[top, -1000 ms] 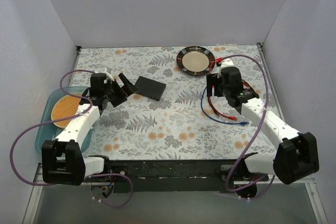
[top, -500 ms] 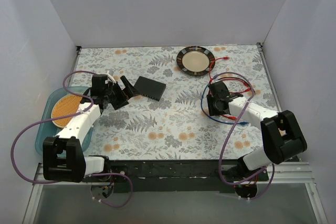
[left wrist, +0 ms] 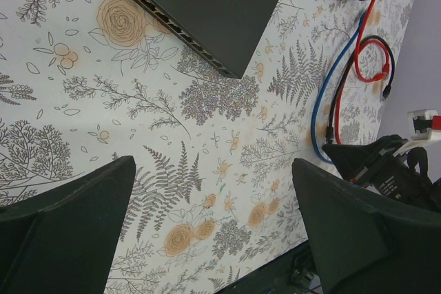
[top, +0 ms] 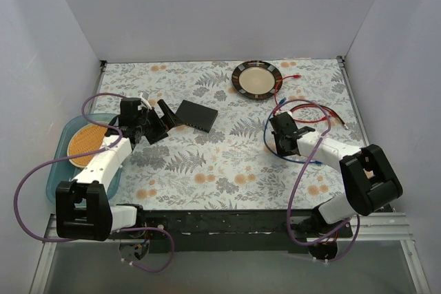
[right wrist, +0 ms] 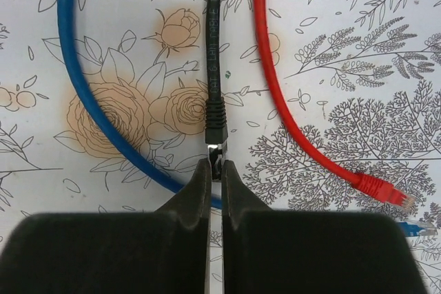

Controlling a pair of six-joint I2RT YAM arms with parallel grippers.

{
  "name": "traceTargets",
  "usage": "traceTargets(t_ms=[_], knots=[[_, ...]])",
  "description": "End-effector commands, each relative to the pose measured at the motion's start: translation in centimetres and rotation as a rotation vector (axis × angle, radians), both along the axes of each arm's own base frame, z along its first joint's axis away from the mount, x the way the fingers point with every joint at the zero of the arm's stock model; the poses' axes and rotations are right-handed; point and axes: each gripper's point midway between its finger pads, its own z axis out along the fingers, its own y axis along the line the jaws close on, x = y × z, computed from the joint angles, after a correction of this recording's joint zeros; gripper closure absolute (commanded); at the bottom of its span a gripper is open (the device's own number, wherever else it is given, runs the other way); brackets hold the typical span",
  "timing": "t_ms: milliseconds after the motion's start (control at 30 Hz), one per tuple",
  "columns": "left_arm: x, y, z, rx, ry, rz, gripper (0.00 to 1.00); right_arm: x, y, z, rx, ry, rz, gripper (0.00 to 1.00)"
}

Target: Insert the plug into the switch port

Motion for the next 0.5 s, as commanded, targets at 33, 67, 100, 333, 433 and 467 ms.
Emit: traceTargets(t_ms=[33, 67, 100, 333, 433, 467], knots=[[-0.1, 0.2, 1.2, 0.008, -0.036, 0.001, 0.02, 1.2, 1.2, 2.3, 0.011, -0.083, 0.026, 0.99], [-0.2, 0.2, 1.2, 0.007, -0.037, 0.003, 0.02, 1.2, 1.5, 2.6, 0.02, -0.091, 0.037, 0.99], [-0.1, 0.2, 1.3, 0.007, -0.041, 0.001, 0.02, 1.2, 2.2, 3.0, 0.039, -0.097, 0.06, 0.99], [-0.8, -1.7, 2.8, -0.09, -0.1, -0.094, 0.02, 0.8, 5.4, 8.1, 0.203, -0.201, 0.137, 0.99], [-1.4, -2.9, 3.5, -0.161, -0.133, -0.156, 0.02, 0.5, 7.3, 10.4, 0.31, -0.243, 0.195, 0.99], [-1.3, -3.3, 3.9, -0.188, -0.142, -0.162, 0.02, 0.3, 8.1, 11.1, 0.344, -0.253, 0.209, 0.99]])
